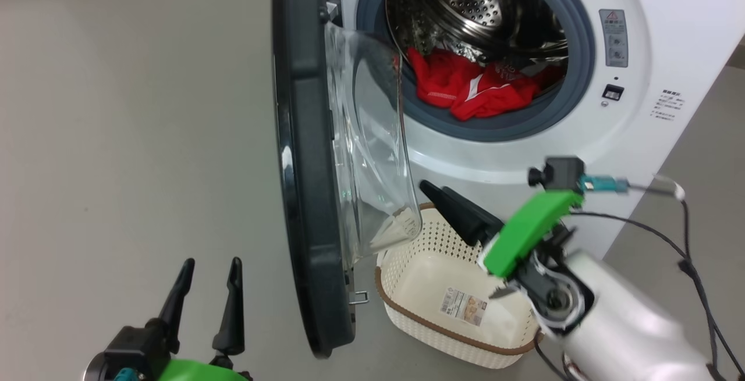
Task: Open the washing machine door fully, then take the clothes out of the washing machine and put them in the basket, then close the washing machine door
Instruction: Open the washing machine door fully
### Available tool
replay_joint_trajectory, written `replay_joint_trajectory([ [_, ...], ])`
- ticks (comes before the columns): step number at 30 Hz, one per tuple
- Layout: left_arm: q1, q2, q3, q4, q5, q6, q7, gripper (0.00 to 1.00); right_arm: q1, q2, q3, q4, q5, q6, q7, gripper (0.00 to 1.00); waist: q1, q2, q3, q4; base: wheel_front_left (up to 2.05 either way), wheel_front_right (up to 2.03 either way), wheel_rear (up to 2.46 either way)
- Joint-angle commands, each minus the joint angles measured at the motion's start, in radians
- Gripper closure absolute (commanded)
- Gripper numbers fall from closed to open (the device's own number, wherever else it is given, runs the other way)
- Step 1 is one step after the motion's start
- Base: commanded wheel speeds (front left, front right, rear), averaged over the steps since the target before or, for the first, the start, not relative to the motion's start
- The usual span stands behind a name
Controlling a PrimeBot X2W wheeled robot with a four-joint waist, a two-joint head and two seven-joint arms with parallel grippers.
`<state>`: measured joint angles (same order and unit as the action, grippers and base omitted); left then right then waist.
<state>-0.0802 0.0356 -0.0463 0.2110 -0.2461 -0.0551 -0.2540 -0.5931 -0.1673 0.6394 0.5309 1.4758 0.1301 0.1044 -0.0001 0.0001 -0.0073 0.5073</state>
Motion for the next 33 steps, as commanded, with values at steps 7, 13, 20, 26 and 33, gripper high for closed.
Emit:
replay_joint_trajectory([
  [7, -0.009, 0.015, 0.055, -0.013, 0.02, -0.014, -0.008, 0.0, 0.046, -0.044, 0.104, 0.021, -0.206, 0.001, -0.311, 0.0, 0.0001, -0.0001, -0.023, -0.032, 0.0, 0.0, 0.0],
  [13, 0.011, 0.015, 0.074, -0.028, 0.024, -0.016, -0.008, 0.0, 0.042, -0.022, 0.018, 0.113, -0.443, 0.001, -0.365, 0.0, 0.0001, -0.0001, -0.026, -0.055, 0.0, 0.0, 0.0],
  [20, 0.02, 0.015, 0.08, -0.034, 0.028, -0.019, -0.008, 0.0, 0.19, 0.059, -0.293, 0.024, -0.873, 0.001, -0.366, 0.0, 0.0001, -0.0001, -0.029, -0.066, 0.0, 0.0, 0.0],
  [26, 0.022, 0.015, 0.084, -0.042, 0.029, -0.018, -0.008, 0.0, 0.322, 0.103, -0.43, -0.063, -1.086, 0.001, -0.366, 0.0, 0.0001, -0.0001, -0.032, -0.075, 0.0, 0.0, 0.0],
  [33, 0.038, 0.015, 0.075, -0.062, 0.027, -0.002, -0.008, 0.0, 0.423, 0.115, -0.521, -0.148, -1.223, 0.001, -0.366, 0.0, 0.0001, -0.0001, -0.034, -0.085, 0.0, 0.0, 0.0],
])
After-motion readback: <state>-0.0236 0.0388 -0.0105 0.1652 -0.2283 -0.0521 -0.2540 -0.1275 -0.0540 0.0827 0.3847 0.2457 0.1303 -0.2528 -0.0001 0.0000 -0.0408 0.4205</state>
